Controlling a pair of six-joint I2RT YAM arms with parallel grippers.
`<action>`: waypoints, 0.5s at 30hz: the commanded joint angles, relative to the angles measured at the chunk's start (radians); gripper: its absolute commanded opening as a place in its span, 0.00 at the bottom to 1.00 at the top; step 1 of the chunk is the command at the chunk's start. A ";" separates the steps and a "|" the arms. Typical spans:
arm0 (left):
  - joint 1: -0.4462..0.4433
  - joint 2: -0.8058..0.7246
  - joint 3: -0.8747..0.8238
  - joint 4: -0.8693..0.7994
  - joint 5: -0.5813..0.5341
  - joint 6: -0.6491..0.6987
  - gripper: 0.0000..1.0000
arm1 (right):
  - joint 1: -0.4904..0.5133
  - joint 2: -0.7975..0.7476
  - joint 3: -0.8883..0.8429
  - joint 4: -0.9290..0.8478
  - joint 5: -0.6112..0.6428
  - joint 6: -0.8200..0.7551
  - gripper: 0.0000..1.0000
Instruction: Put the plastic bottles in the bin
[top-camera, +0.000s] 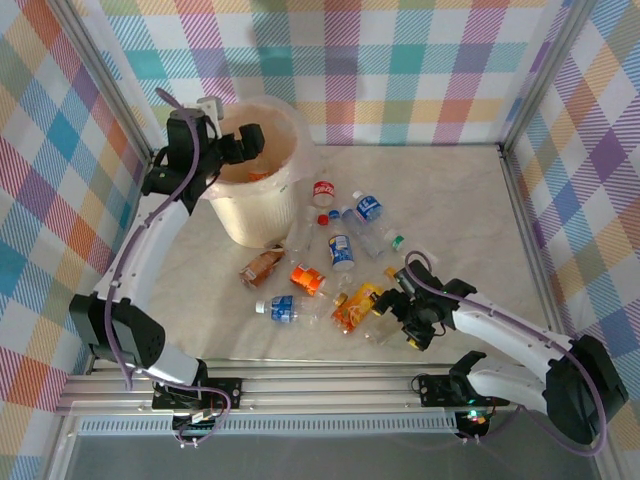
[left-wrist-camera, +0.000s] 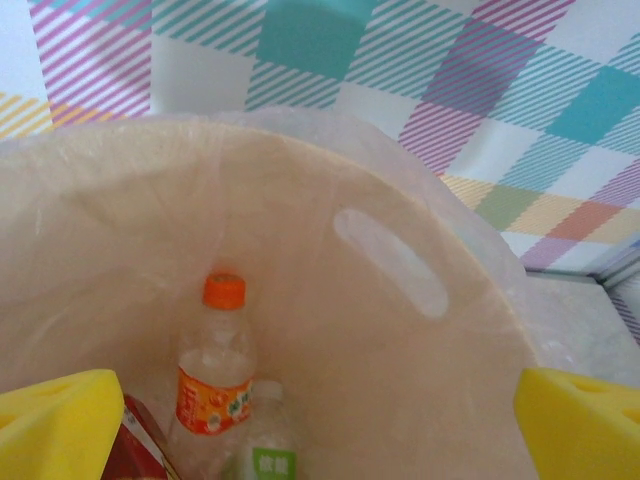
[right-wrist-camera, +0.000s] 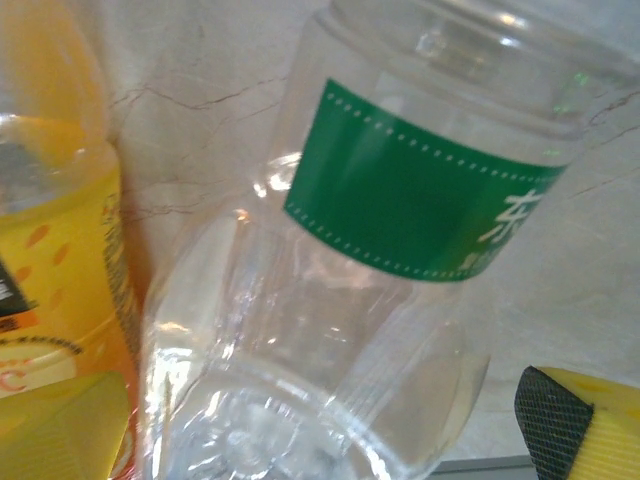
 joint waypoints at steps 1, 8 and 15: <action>0.013 -0.072 -0.058 0.005 0.040 -0.061 1.00 | 0.006 0.019 -0.013 0.039 0.006 0.014 0.99; 0.011 -0.175 -0.176 0.023 0.049 -0.099 1.00 | 0.006 0.041 -0.028 0.074 0.044 0.019 0.94; 0.010 -0.246 -0.252 0.034 0.039 -0.121 1.00 | 0.005 0.082 -0.029 0.105 0.076 0.025 0.82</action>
